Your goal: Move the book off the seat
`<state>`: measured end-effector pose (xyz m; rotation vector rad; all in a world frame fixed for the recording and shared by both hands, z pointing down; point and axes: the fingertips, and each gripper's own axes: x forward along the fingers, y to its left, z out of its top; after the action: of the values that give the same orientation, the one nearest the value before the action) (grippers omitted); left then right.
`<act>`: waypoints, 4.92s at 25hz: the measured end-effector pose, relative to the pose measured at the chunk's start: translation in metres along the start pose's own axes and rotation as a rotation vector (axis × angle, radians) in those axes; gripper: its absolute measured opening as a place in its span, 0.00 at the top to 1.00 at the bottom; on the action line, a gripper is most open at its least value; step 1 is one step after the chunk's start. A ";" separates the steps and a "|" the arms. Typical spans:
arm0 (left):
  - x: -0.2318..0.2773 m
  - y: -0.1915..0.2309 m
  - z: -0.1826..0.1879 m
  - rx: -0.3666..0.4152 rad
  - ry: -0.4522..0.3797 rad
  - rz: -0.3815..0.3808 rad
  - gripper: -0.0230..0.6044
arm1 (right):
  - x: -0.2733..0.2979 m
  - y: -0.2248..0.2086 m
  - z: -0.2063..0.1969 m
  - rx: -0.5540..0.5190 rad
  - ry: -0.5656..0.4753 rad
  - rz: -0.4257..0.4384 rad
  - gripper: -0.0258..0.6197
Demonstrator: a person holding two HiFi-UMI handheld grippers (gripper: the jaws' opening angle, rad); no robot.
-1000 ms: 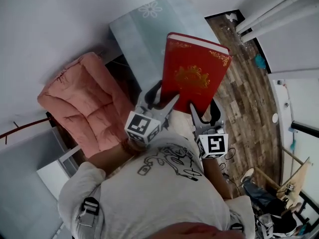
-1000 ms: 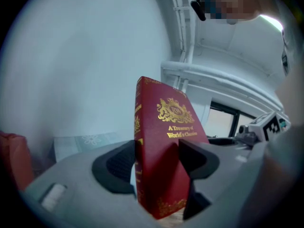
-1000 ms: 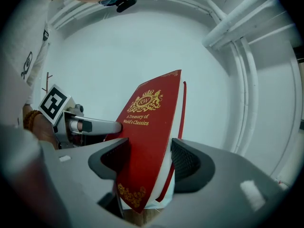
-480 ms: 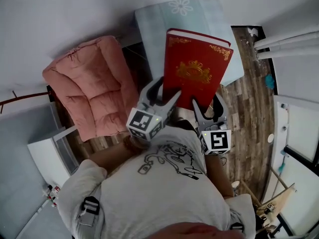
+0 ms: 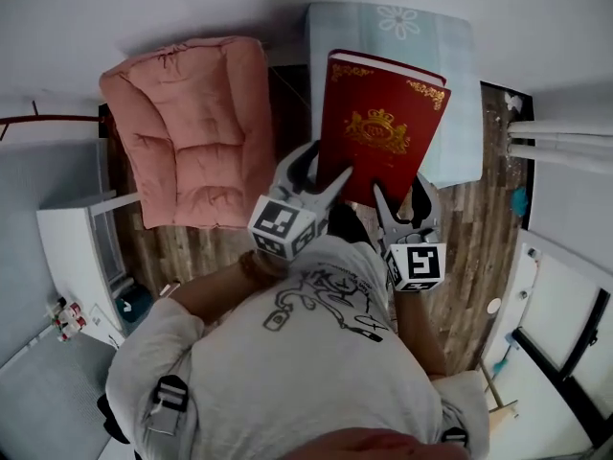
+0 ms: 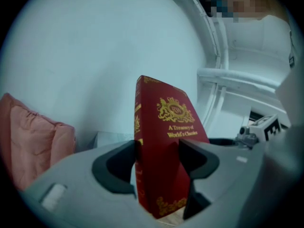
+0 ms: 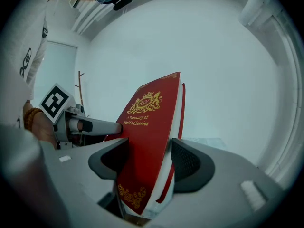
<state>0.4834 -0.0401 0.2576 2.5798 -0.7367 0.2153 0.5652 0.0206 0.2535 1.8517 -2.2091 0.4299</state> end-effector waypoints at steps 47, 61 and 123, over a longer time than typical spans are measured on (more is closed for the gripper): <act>0.103 0.105 -0.142 -0.169 0.176 0.241 0.51 | 0.137 -0.068 -0.151 0.127 0.248 0.255 0.53; 0.132 0.131 -0.200 -0.208 0.238 0.237 0.51 | 0.165 -0.083 -0.212 0.160 0.311 0.244 0.53; 0.157 0.188 -0.279 -0.221 0.303 0.225 0.52 | 0.220 -0.088 -0.297 0.145 0.412 0.210 0.51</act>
<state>0.5082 -0.1272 0.6180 2.1898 -0.8787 0.5488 0.6083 -0.0876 0.6148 1.4302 -2.1294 0.9401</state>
